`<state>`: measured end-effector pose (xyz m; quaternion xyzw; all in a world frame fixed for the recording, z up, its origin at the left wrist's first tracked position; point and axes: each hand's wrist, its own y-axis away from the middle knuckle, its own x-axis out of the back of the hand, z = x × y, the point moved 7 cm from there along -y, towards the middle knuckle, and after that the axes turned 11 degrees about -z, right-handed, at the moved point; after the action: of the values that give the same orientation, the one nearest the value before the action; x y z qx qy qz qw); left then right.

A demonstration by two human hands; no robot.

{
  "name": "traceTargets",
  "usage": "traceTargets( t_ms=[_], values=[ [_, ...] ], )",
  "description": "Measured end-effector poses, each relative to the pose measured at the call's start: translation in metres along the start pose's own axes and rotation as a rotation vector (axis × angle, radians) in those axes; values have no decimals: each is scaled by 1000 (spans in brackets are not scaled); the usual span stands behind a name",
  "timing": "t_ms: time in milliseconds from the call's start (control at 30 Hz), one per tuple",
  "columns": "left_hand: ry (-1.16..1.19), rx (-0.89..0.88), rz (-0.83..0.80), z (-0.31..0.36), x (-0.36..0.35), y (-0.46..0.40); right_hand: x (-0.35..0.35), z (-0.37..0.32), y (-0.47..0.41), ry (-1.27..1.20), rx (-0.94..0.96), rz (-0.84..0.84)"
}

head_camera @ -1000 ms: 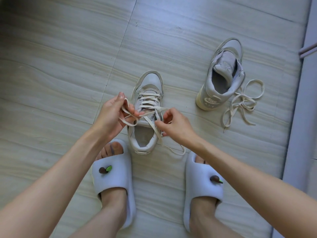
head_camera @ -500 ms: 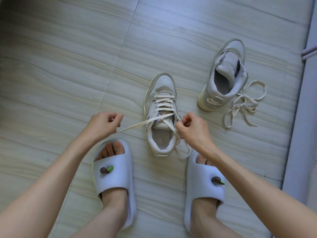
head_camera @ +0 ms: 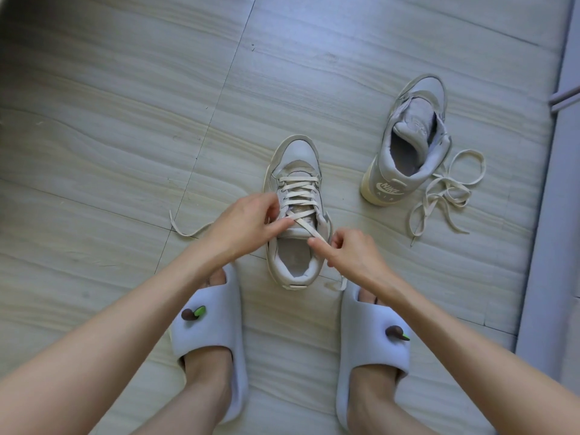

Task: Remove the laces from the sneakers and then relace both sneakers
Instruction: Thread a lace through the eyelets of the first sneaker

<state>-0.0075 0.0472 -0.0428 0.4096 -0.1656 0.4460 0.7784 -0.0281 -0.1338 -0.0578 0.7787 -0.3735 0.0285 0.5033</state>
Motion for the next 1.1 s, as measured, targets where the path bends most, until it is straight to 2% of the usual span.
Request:
traceTargets(
  t_ms=[100,200,300,467,567,633,767,833,867,933,967,1033,1100],
  values=[
    [68,59,-21,-9,2,3,10,-6,3,-1,82,16],
    [9,133,-26,-14,6,6,22,-6,7,-217,170,24],
    [31,111,-58,-10,9,6,25,-6,9,-396,179,-25],
    [510,127,-67,-13,10,13,22,-1,8,-677,130,-138],
    [630,145,-104,-17,7,18,22,0,14,-691,126,-186],
    [629,155,-146,-18,6,21,29,4,14,-689,114,-148],
    [616,185,-156,-28,10,29,67,23,20,-730,94,74],
    [624,206,-118,-35,14,34,85,34,23,-593,77,159],
    [628,211,-107,-37,15,36,89,37,22,-400,45,146],
    [632,213,-104,-38,16,40,81,40,15,55,-68,3],
    [633,210,-106,-38,16,41,75,39,12,200,-107,-46],
    [640,195,-98,-35,20,42,69,26,7,277,-96,3],
    [645,173,-69,-31,27,42,70,-1,6,282,25,154]
  ],
)
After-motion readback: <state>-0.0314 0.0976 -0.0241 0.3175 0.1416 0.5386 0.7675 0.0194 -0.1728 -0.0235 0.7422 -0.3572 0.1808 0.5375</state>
